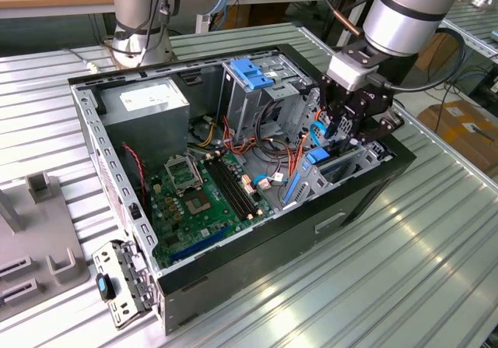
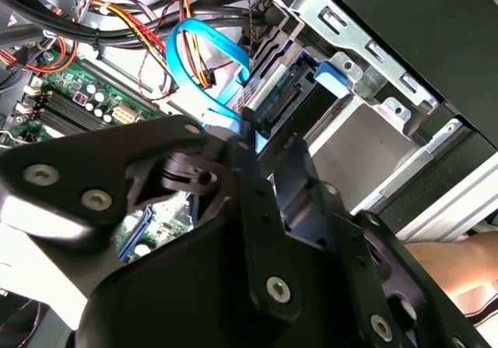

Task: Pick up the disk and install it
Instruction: 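Insert the first disk wire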

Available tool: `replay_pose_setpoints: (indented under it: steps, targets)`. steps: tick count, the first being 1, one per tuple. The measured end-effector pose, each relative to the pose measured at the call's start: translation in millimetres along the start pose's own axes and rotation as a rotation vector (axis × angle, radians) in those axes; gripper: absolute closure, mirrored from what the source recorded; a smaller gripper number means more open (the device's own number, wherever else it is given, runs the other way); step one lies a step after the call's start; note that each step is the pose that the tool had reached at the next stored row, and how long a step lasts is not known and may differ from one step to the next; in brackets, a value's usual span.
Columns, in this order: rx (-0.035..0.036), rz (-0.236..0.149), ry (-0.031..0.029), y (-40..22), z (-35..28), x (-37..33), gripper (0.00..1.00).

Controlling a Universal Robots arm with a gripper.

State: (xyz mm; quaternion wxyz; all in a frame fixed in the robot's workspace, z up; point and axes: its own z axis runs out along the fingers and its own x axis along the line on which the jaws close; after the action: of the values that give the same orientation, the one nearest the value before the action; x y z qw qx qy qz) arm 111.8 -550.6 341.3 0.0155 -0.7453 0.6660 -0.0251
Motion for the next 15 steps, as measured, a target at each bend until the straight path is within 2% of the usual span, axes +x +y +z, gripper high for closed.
replay_pose_setpoints:
  steps: [1,4,7,10,15]
  targets:
    - [-0.0001,0.0,0.0001,0.0,0.0,0.0,0.58]
    - [0.0,0.0,0.0002,0.0,-0.3,0.0,0.58]
    - [0.0,0.0,0.0,-0.6,-10.6,0.2,0.58]
    - [0.0,0.001,0.0,-0.9,-16.5,0.3,0.58]
    - [0.0,0.002,0.0001,-1.0,-17.3,0.3,0.58]
